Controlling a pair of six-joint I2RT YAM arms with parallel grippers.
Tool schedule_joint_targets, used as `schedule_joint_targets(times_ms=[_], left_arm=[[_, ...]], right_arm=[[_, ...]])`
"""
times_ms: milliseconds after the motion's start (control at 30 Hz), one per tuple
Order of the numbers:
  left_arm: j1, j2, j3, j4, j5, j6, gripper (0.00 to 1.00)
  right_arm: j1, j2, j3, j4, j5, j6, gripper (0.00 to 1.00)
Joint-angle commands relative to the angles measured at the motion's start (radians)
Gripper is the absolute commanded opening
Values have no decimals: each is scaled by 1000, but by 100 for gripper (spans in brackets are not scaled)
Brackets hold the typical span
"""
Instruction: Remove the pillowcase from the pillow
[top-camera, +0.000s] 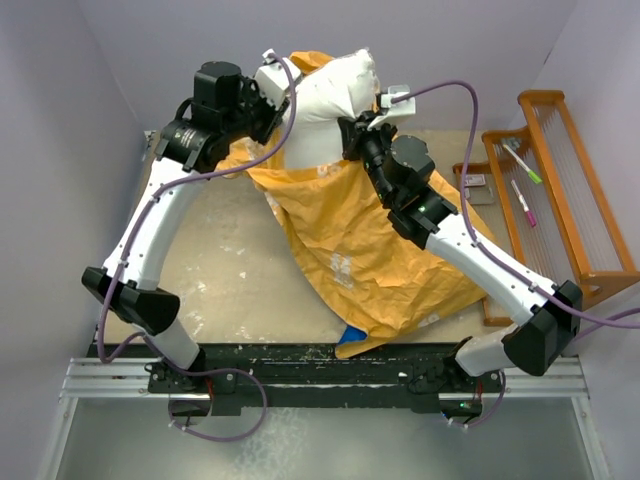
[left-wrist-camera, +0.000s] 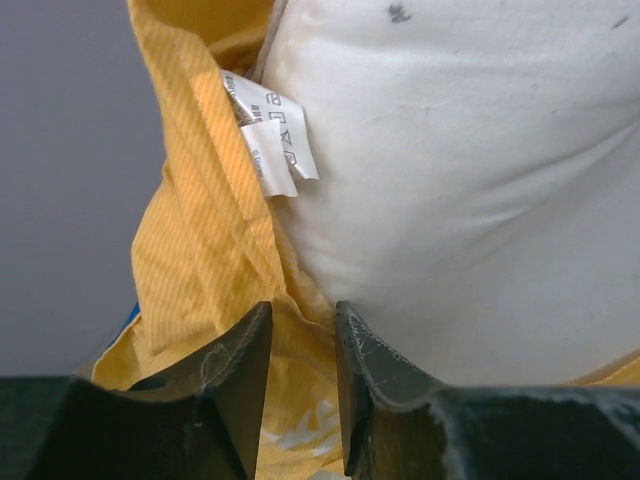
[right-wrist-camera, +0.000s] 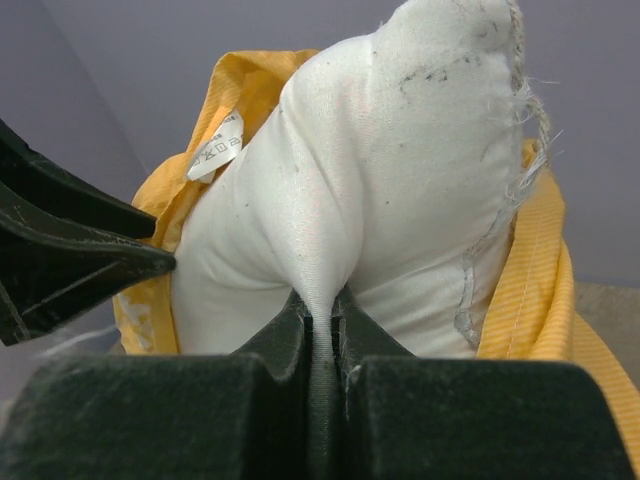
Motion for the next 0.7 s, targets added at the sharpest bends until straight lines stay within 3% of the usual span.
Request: schedule_joint_targets(times_ms=[0,233,400,667], left_arm=[[34,-110,-132,152,-78,24,31],[106,-121,-196,184,-71,-8,14],[234,-139,-221,258,-87,-19,0],[401,-178,-305,335,-38,-40,0]], right_arm=[[6,-66,15,146,-35,31,0],[5,-83,20,154,-39,30,0],[-19,-134,1,161,-18,25,0],[-44,-198,-38,241,-123,123,0]])
